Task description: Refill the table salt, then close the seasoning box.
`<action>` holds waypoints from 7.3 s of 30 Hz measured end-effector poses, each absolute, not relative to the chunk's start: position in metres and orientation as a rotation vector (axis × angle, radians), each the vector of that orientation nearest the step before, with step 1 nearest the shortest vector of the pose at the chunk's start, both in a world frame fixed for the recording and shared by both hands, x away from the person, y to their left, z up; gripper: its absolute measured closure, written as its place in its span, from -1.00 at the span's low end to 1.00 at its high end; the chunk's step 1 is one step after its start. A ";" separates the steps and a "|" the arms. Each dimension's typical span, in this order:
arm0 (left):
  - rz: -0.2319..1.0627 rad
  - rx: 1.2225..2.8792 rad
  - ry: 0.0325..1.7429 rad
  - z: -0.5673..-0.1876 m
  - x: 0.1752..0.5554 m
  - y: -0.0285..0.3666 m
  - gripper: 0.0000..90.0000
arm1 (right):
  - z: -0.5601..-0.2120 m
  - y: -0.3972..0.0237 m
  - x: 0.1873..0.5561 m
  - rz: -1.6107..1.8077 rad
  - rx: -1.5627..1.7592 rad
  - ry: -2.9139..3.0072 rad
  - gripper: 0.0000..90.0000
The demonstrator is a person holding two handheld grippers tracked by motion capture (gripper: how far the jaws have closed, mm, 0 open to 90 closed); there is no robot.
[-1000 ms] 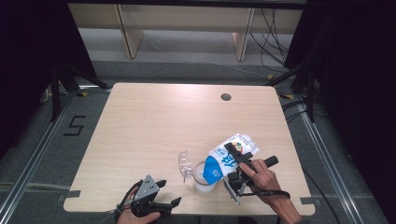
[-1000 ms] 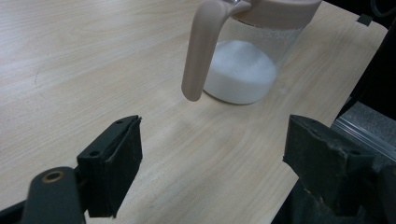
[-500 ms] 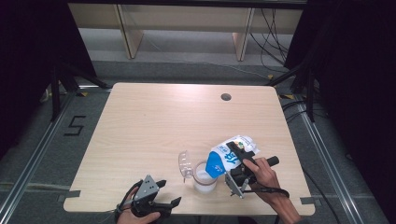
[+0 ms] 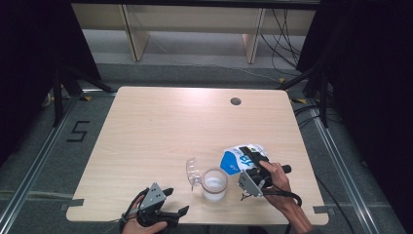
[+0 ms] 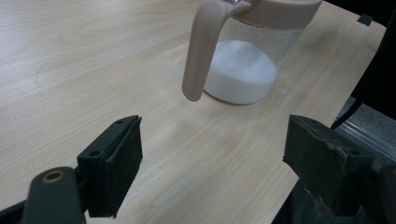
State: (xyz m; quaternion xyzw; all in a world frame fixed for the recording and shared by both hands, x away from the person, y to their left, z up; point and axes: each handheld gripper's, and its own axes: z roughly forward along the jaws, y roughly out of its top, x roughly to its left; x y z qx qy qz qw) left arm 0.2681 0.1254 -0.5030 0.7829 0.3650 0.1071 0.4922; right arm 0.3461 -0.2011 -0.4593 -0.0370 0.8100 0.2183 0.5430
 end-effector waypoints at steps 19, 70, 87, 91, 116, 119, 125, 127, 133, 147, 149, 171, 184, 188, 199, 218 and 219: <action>0.273 1.920 0.873 -0.503 0.269 0.126 -0.58 | -0.458 -0.224 0.365 0.800 0.252 2.010 0.57; 0.267 1.906 0.884 -0.503 0.268 0.126 -0.58 | -0.471 -0.275 0.387 1.202 0.760 1.952 0.06; 0.274 1.910 0.871 -0.502 0.269 0.128 -0.58 | -0.461 -0.286 0.360 1.224 0.984 1.881 -0.41; 0.274 1.910 0.867 -0.502 0.269 0.128 -0.58 | -0.460 -0.289 0.350 1.244 1.023 1.883 -0.44; 0.265 1.896 0.895 -0.502 0.269 0.126 -0.58 | -0.465 -0.286 0.307 1.250 1.101 1.982 -0.65; 0.272 1.905 0.899 -0.502 0.269 0.127 -0.58 | -0.466 -0.284 0.302 1.269 1.093 2.017 -0.65; 0.273 1.911 0.899 -0.502 0.270 0.127 -0.58 | -0.469 -0.280 0.297 1.259 1.055 2.062 -0.65; 0.270 1.909 0.899 -0.502 0.270 0.127 -0.58 | -0.469 -0.279 0.294 1.248 1.056 2.074 -0.65; 0.278 1.922 0.873 -0.501 0.271 0.129 -0.58 | -0.472 -0.274 0.288 1.253 1.053 2.111 -0.64; 0.273 1.897 0.895 -0.502 0.270 0.128 -0.58 | -0.477 -0.267 0.278 1.255 1.032 2.151 -0.65; 0.280 1.902 0.912 -0.501 0.269 0.128 -0.58 | -0.476 -0.267 0.276 1.244 1.018 2.138 -0.65; 0.280 1.816 0.957 -0.486 0.283 0.144 -0.59 | -0.481 -0.264 0.270 1.222 1.024 2.179 -0.65; 0.284 1.805 0.896 -0.462 0.292 0.137 0.03 | -0.481 -0.264 0.270 1.228 1.016 2.165 -0.63; 0.352 1.837 0.847 -0.454 0.291 0.132 0.56 | -0.481 -0.264 0.270 1.235 1.037 2.174 -0.62; 0.377 1.870 0.777 -0.450 0.291 0.120 0.99 | -0.481 -0.261 0.267 1.232 1.078 2.178 -0.60; 0.360 1.860 0.774 -0.449 0.295 0.115 0.99 | -0.481 -0.262 0.269 1.243 1.030 2.181 -0.60; 0.371 1.872 0.756 -0.448 0.296 0.115 0.99 | -0.481 -0.260 0.266 1.246 1.078 2.178 -0.60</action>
